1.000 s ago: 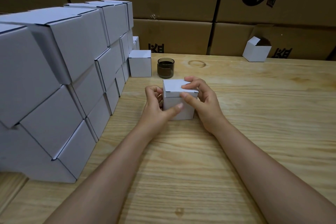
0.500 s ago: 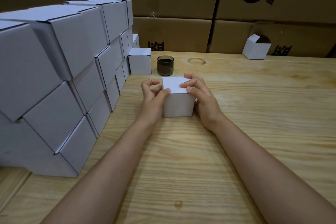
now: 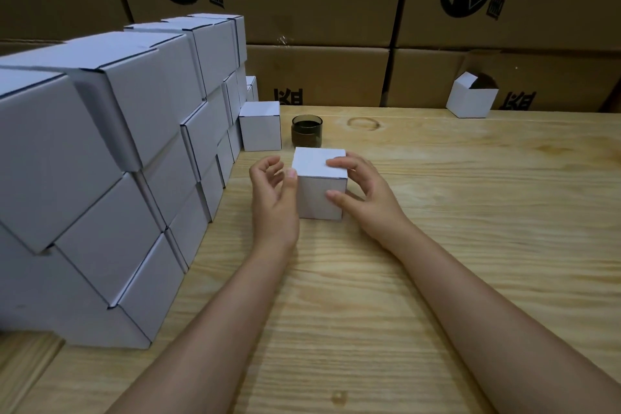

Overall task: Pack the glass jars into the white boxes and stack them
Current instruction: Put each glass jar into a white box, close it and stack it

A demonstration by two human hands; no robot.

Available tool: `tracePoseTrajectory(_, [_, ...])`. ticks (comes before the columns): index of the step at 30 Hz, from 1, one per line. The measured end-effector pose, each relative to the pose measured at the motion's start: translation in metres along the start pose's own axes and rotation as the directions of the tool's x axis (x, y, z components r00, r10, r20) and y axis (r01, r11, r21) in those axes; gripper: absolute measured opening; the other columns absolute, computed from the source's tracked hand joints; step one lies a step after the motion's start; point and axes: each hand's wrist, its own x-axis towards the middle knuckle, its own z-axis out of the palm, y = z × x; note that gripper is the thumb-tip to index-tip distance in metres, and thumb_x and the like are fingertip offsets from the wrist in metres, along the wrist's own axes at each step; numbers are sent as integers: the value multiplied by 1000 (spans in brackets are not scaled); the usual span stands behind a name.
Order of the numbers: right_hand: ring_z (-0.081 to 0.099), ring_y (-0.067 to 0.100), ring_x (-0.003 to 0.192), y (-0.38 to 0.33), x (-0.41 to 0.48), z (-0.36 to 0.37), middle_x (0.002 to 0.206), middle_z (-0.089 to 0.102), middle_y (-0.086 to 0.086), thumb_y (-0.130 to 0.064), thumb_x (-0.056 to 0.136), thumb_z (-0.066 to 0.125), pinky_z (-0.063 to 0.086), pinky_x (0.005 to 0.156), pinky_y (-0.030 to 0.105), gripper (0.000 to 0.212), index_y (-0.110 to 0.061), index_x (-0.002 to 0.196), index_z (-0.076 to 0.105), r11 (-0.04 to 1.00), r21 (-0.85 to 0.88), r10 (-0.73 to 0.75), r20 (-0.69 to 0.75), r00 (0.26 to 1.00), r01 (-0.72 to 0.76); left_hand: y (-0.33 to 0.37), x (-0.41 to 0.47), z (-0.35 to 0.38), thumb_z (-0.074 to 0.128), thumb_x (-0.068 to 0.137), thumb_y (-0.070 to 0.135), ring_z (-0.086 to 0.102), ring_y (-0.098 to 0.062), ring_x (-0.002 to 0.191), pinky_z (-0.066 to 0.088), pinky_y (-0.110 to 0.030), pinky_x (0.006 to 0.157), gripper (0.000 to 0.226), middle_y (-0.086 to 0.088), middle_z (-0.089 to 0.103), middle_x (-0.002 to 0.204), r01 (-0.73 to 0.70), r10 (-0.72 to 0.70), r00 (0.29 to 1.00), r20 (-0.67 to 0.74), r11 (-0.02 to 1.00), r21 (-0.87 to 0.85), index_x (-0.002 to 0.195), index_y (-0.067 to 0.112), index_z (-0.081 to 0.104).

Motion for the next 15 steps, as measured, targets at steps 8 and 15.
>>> tracePoseTrajectory(8, [42, 17, 134, 11, 77, 50, 147, 43, 6, -7, 85, 68, 41, 107, 33, 43, -26, 122, 58, 989, -132, 68, -18, 998, -70, -8, 7, -4, 52, 95, 16, 50, -14, 115, 42, -26, 93, 23, -1, 52, 129, 71, -27, 955, -294, 988, 140, 115, 23, 44])
tracePoseTrajectory(15, [49, 22, 123, 15, 117, 82, 137, 51, 4, -8, 87, 65, 41, 104, 35, 44, -18, 129, 56, 962, -273, 4, -63, 998, -21, -9, 9, -3, 54, 93, 7, 57, 10, 82, 39, -2, 69, 20, 4, 63, 100, 117, -91, 945, -315, 991, 64, 94, 27, 51])
